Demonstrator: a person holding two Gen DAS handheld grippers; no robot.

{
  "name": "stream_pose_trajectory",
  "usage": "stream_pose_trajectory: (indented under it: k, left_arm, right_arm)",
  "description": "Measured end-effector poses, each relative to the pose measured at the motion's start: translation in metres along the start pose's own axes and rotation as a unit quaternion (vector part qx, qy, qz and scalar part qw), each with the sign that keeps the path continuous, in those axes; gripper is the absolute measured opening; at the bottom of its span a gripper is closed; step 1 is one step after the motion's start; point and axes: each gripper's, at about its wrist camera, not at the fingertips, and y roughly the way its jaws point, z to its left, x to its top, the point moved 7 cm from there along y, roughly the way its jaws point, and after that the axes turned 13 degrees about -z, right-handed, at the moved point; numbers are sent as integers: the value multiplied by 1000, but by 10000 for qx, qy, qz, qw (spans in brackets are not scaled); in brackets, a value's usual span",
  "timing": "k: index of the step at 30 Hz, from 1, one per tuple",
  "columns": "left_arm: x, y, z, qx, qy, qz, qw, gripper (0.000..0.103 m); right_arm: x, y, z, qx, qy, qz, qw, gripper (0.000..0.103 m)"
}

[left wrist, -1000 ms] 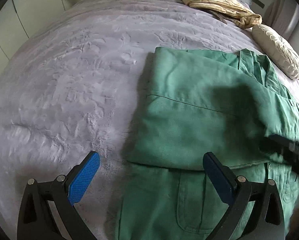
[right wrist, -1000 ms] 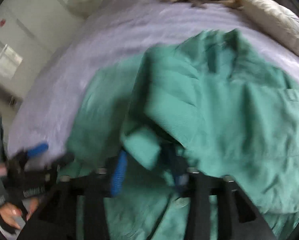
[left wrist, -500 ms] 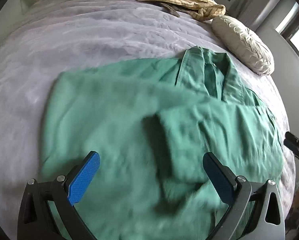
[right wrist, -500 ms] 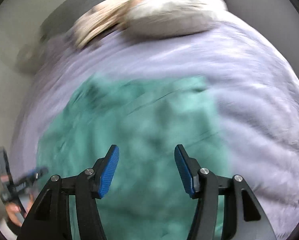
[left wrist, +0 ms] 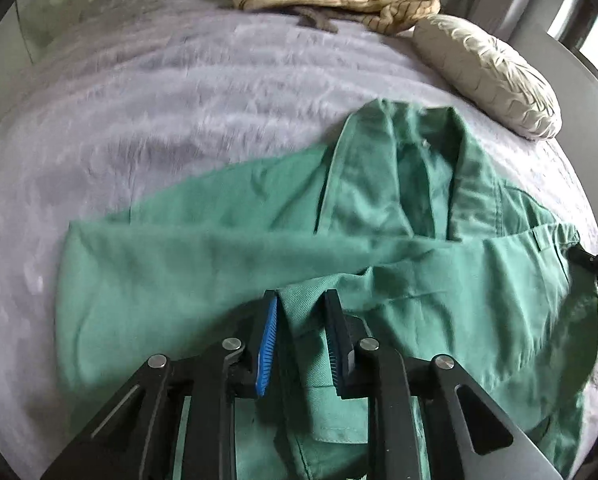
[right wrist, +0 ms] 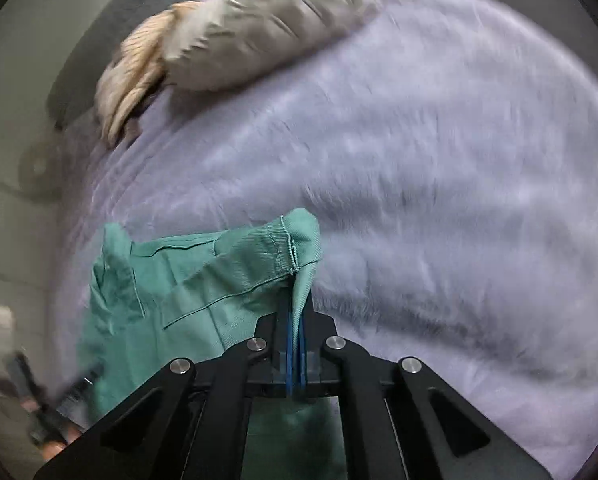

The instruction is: Fold large clothes

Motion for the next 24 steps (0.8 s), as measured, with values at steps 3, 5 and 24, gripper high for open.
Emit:
stream_pose_trajectory:
  k: [3,5,24]
  left_arm:
    - [1,16,0,30,-58,25,10000,24]
    - [-2,20,0,51,18,-44,10000,25]
    - [-69,-50,-22,-202,366,271,9988,25]
  right_arm:
    - [4,4,-21,-177,57,19,9998,2]
    - [-1,16,-32,-317,40,66,9995,3]
    - [-98,-89,0,-99,-342,373,9987,8]
